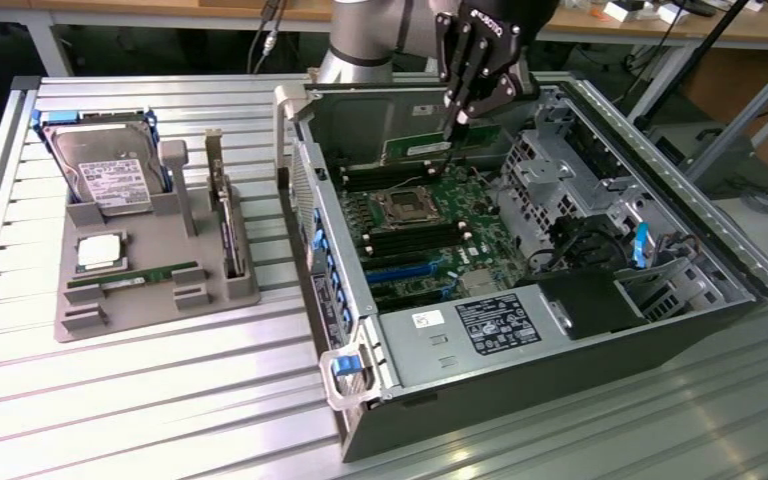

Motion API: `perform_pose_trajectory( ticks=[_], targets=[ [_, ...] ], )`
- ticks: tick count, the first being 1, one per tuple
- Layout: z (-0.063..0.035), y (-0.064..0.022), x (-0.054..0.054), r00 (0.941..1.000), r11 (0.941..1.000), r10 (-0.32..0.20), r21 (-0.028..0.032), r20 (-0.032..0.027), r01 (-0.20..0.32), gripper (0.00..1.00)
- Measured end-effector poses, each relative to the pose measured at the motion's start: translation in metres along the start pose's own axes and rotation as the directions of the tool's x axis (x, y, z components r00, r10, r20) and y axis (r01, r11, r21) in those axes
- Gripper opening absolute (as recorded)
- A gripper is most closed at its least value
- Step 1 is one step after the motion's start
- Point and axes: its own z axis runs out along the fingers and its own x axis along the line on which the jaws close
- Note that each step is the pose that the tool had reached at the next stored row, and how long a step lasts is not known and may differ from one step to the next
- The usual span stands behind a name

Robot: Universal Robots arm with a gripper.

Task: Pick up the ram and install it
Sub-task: 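Pick up the ram and move it above insertion slot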

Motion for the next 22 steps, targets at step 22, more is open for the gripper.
perform_pose_trajectory(
  ticks=[22],
  targets=[
    [-0.0022,-0.0513,0.006,1.0000,1.0000,0.000,0.0000,-0.0004,0.000,0.13]
  ],
)
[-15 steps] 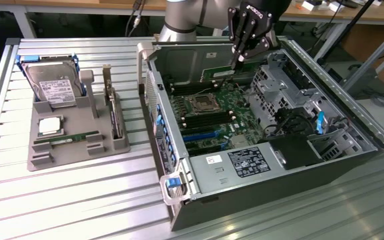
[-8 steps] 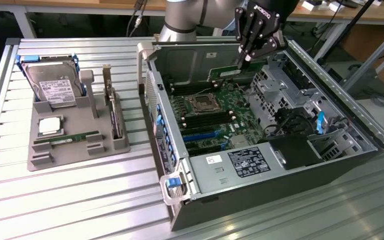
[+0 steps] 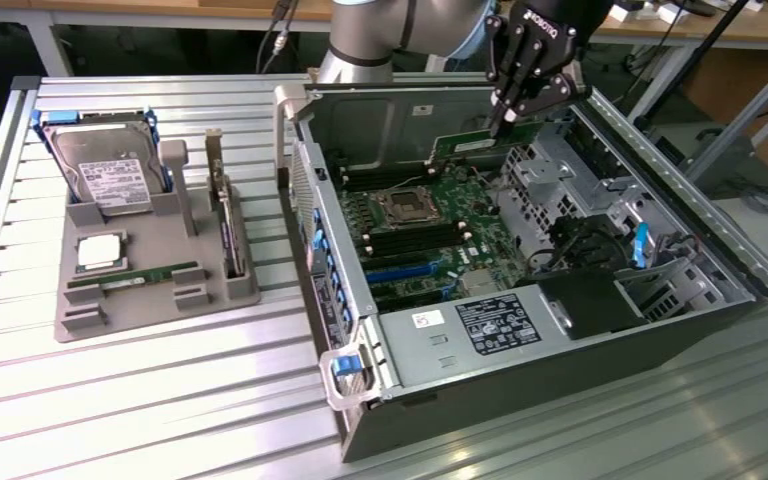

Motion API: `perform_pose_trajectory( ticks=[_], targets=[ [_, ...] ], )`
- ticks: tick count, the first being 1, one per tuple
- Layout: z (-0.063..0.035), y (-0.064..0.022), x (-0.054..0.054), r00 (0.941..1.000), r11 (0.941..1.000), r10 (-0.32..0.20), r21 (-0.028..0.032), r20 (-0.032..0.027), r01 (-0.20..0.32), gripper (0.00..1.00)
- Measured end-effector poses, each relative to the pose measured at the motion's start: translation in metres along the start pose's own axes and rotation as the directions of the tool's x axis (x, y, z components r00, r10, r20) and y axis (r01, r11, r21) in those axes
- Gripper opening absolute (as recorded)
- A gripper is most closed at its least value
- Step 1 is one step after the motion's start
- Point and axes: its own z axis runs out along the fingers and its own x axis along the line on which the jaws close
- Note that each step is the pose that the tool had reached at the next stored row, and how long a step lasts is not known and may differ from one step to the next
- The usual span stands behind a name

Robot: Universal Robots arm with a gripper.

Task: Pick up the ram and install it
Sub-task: 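Pick up the ram and move it above insertion slot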

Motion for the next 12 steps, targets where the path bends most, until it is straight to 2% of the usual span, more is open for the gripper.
perform_pose_trajectory(
  ticks=[3,4,8,9,12],
  targets=[
    [-0.0003,-0.0078,0.000,1.0000,1.0000,0.000,-0.0001,-0.0010,0.000,0.13],
    [-0.0004,-0.0127,-0.001,1.0000,1.0000,0.000,-0.0003,-0.0026,0.000,0.13],
    [-0.0008,-0.0285,-0.016,0.9999,1.0000,0.001,-0.0016,-0.0141,-0.001,0.13],
    [-0.0008,-0.0297,-0.019,0.9999,1.0000,0.001,-0.0017,-0.0150,-0.001,0.13],
    [-0.0008,-0.0298,-0.019,0.9999,1.0000,0.001,-0.0017,-0.0150,-0.001,0.13]
  ],
)
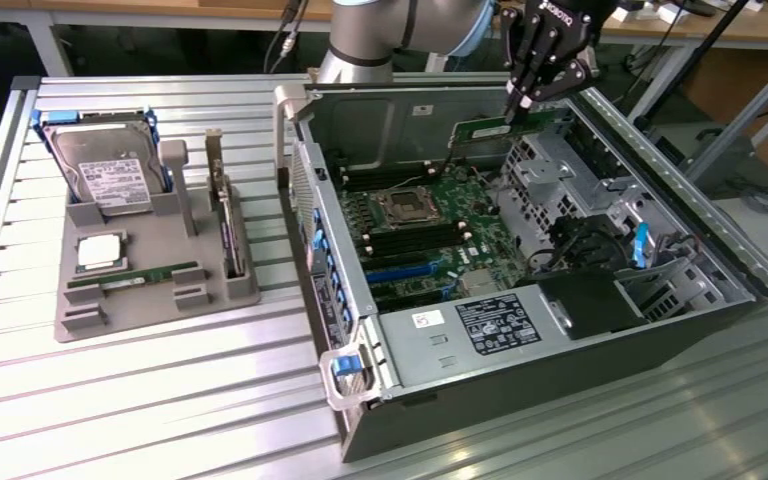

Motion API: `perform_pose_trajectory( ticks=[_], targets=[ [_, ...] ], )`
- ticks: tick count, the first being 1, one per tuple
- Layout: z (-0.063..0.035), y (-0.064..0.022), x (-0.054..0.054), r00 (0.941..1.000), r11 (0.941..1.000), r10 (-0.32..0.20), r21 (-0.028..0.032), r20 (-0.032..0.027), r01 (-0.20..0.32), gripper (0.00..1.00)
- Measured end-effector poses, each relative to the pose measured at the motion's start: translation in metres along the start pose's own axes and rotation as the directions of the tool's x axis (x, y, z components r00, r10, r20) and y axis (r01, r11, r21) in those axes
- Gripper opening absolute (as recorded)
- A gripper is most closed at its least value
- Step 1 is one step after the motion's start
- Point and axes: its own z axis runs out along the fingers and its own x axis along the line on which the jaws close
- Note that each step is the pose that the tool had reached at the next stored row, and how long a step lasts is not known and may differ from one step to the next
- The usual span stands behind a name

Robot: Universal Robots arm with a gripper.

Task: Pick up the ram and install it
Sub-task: 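Pick up the ram and move it above insertion slot, then insert the ram into the slot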

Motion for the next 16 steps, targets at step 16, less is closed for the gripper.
perform_pose_trajectory(
  ticks=[16],
  targets=[
    [0.0052,-0.0002,0.0000,1.0000,1.0000,0.000,0.0000,0.0000,0.000,0.13]
  ],
)
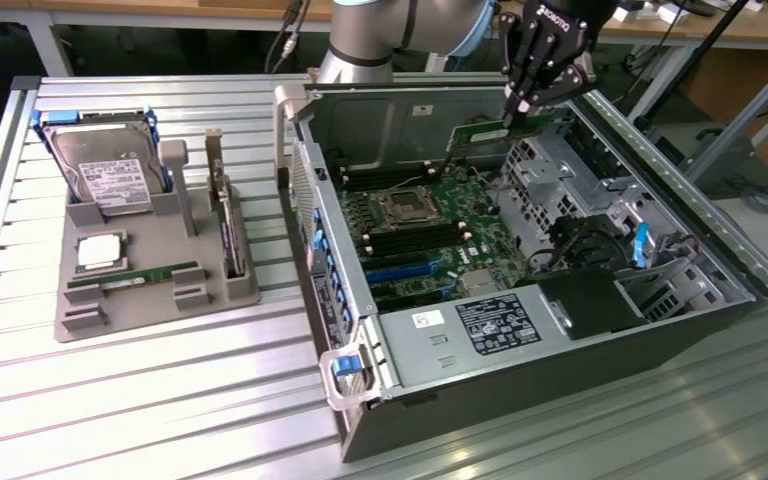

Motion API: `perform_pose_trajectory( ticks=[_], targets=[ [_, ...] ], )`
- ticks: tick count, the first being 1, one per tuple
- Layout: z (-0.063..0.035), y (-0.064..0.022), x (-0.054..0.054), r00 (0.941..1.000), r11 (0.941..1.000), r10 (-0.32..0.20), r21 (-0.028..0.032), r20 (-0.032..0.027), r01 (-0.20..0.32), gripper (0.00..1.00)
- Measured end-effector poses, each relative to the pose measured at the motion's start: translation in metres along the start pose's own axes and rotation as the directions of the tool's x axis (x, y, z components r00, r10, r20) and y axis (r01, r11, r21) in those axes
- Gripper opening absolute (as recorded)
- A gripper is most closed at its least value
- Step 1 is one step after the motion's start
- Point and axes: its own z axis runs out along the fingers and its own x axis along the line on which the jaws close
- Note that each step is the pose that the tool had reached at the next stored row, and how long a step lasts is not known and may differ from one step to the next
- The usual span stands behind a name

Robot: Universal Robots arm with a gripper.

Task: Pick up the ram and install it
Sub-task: 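Insert the ram into the slot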

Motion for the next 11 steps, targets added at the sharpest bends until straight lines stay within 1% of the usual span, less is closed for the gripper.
perform_pose_trajectory(
  ticks=[11],
  targets=[
    [0.0022,-0.0001,0.0000,1.0000,1.0000,0.000,0.0000,0.0001,0.000,0.13]
  ],
)
